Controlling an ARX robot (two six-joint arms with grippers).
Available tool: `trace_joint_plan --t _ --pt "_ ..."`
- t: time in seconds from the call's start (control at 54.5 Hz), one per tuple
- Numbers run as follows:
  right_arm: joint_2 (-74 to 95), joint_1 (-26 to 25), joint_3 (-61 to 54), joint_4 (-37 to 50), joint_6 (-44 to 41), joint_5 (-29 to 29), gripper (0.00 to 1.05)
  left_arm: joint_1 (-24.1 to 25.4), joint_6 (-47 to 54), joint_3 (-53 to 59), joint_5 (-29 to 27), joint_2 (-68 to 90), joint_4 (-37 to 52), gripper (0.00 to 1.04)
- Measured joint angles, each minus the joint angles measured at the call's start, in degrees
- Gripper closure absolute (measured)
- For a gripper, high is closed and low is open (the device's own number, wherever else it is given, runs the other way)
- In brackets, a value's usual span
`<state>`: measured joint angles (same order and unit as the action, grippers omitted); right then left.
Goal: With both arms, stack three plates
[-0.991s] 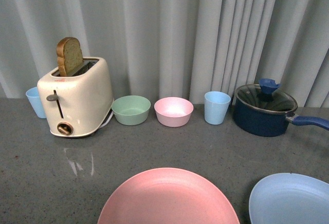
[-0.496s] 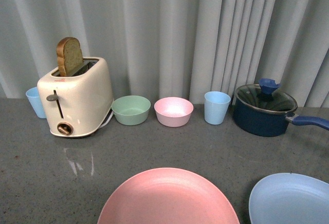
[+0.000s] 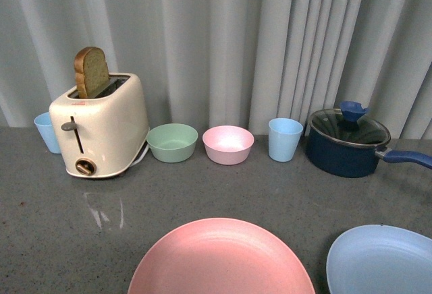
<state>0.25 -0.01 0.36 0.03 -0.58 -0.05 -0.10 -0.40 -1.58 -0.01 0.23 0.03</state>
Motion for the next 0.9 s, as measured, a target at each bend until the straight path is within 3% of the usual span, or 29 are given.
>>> trace_joint_plan --t 0.073,0.165,0.349,0.459,0.532,0.624,0.661,0.698,0.771,0.9 --pt "0.00 0.00 0.00 0.00 0.00 0.00 0.07 0.00 0.00 0.00 0.00 0.00 0.00 0.60" --pt "0.00 0.00 0.00 0.00 0.00 0.00 0.07 0.00 0.00 0.00 0.02 -0.04 0.00 0.35" --pt "0.00 0.00 0.00 0.00 0.00 0.00 0.07 0.00 0.04 0.00 0.00 -0.04 0.00 0.05" --pt "0.50 -0.13 0.22 -0.81 0.68 -0.42 0.07 0.00 0.13 0.00 0.00 -0.02 0.00 0.07" --pt "8.68 -4.24 5.90 -12.41 9.33 -7.78 0.07 0.00 0.15 0.00 0.00 -0.02 0.00 0.07" --pt "26.10 -16.57 13.05 -13.14 23.34 -22.27 0.07 0.00 0.15 0.00 0.02 -0.04 0.00 0.07" --pt "35.89 -24.35 16.87 -10.60 25.94 -29.59 0.07 0.00 0.15 0.00 0.02 -0.02 0.00 0.07" --pt "43.82 -29.79 20.04 -9.33 25.77 -32.11 0.07 0.00 0.15 0.00 -0.02 -0.04 0.00 0.07" --pt "56.37 -35.30 24.59 -9.49 21.68 -30.40 0.07 0.00 0.15 0.00 0.00 -0.04 0.00 0.07" --pt "68.89 -36.22 27.63 -7.10 11.58 -25.57 0.07 0.00 0.17 0.00 0.07 -0.04 0.00 0.07"
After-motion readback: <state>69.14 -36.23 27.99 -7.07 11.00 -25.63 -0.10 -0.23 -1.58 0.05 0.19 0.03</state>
